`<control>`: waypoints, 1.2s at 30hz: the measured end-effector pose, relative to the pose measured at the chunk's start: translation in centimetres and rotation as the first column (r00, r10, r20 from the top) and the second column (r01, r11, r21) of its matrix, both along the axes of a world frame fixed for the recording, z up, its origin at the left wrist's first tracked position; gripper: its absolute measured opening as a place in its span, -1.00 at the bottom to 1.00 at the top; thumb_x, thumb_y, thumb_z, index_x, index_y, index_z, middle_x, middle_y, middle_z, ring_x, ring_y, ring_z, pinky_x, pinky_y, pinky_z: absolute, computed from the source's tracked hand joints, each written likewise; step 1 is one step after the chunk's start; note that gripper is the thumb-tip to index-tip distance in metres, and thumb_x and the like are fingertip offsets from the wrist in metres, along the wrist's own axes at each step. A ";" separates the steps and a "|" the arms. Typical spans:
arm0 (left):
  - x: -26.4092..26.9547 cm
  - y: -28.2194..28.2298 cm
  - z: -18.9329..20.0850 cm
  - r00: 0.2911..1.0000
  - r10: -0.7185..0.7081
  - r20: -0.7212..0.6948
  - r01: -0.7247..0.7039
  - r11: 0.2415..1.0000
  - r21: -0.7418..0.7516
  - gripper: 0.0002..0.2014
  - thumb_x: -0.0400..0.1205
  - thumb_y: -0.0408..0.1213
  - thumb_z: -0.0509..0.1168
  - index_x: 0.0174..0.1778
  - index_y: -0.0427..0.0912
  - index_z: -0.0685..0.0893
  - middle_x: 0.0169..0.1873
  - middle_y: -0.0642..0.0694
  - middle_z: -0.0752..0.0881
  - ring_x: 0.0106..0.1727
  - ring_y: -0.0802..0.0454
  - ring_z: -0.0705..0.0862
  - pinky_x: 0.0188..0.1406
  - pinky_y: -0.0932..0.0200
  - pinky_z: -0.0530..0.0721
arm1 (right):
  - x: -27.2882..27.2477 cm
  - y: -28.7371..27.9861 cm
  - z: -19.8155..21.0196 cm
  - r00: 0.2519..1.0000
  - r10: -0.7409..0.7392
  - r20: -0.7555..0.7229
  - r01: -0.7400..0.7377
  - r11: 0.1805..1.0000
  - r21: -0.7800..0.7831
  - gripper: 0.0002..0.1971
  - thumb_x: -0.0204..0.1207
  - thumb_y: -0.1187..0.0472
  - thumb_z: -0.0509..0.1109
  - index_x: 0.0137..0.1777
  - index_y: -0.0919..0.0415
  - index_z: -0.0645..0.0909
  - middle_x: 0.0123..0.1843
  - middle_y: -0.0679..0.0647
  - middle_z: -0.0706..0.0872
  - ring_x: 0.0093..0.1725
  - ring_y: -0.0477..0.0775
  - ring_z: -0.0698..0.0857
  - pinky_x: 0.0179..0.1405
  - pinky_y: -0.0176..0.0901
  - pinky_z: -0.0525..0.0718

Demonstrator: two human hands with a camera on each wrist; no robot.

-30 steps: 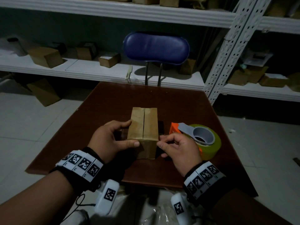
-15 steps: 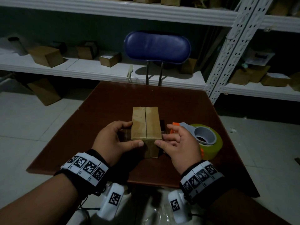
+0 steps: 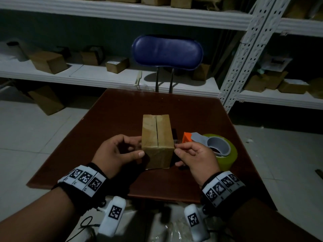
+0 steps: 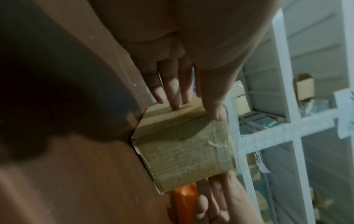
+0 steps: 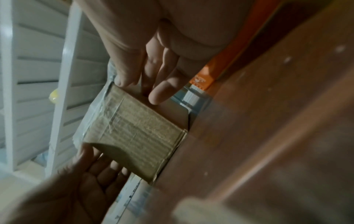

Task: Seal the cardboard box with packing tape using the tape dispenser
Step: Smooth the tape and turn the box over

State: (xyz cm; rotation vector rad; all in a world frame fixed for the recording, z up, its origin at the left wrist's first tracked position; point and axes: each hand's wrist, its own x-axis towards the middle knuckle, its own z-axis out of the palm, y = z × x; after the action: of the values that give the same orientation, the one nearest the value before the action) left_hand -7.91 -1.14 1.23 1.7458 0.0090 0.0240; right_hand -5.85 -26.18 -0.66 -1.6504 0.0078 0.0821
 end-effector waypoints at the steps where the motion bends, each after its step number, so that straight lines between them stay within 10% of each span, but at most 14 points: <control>1: 0.0 0.1 -0.1 1.000 -0.014 -0.005 0.014 1.000 -0.025 -0.81 0.27 -0.32 0.59 -0.31 0.01 0.76 0.03 -0.02 0.87 0.17 0.08 0.80 0.21 0.00 0.72 | 0.1 0.0 -0.1 1.000 -0.004 -0.004 0.004 1.000 -0.001 -0.93 0.56 0.33 0.53 -0.02 0.19 0.79 -0.04 0.10 0.89 -0.31 0.15 0.83 -0.28 -0.11 0.78; 11: 0.3 0.2 -0.3 0.999 -0.046 -0.007 0.046 0.997 -0.066 -0.87 0.52 -0.53 0.43 -0.31 -0.28 0.77 0.09 0.02 0.86 0.23 0.11 0.78 0.10 0.23 0.75 | 0.5 0.0 -0.6 0.999 0.006 0.034 -0.003 0.998 -0.067 -0.85 0.60 0.23 0.50 -0.16 0.00 0.82 0.01 -0.01 0.88 -0.31 0.06 0.82 -0.17 0.00 0.70; 17: 0.5 0.1 -0.2 0.998 0.015 -0.064 -0.017 0.999 -0.037 -0.95 0.50 -0.44 0.48 -0.25 -0.34 0.77 0.05 0.01 0.87 0.12 0.09 0.82 0.10 0.10 0.71 | 0.6 0.3 -0.6 0.999 0.005 0.044 -0.002 0.997 -0.075 -0.89 0.54 0.16 0.56 -0.17 -0.07 0.86 -0.04 -0.08 0.89 -0.22 0.07 0.86 0.28 0.33 0.69; 23: 0.5 -0.6 0.2 0.980 0.124 -0.153 -0.136 0.988 -0.069 -0.87 0.46 -0.45 0.53 -0.18 -0.39 0.72 -0.45 0.04 0.82 -0.44 0.25 0.75 -0.48 0.40 0.64 | 0.6 0.5 -0.9 0.999 -0.034 0.021 0.033 0.999 0.040 -0.92 0.51 0.26 0.58 -0.18 0.07 0.84 -0.12 0.07 0.89 -0.19 0.08 0.85 -0.14 -0.03 0.81; 29: 0.7 -0.9 0.1 0.965 0.108 -0.238 -0.136 0.985 -0.102 -0.95 0.54 -0.40 0.48 -0.24 -0.24 0.79 -0.37 -0.03 0.83 -0.36 0.14 0.75 -0.37 0.32 0.69 | 0.7 0.6 -1.1 0.998 -0.067 -0.002 0.067 0.991 0.117 -0.90 0.58 0.23 0.52 0.03 0.01 0.78 -0.16 0.02 0.86 -0.27 -0.06 0.80 -0.38 -0.34 0.68; 36: 0.6 -1.5 -0.3 0.965 0.121 -0.233 -0.155 0.979 -0.132 -0.88 0.57 -0.41 0.45 -0.28 -0.20 0.79 -0.44 -0.04 0.77 -0.34 0.04 0.70 -0.20 0.11 0.65 | 0.7 1.1 -2.0 0.993 -0.119 0.014 0.117 0.988 0.101 -0.89 0.63 0.17 0.48 0.09 -0.01 0.79 -0.05 -0.04 0.89 -0.11 -0.03 0.84 -0.20 -0.14 0.80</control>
State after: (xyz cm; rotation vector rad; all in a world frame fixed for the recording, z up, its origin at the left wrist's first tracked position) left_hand -7.35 -2.63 0.90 1.5874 0.2918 -0.0705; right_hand -5.14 -25.06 -2.68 -1.5467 0.0852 -0.0238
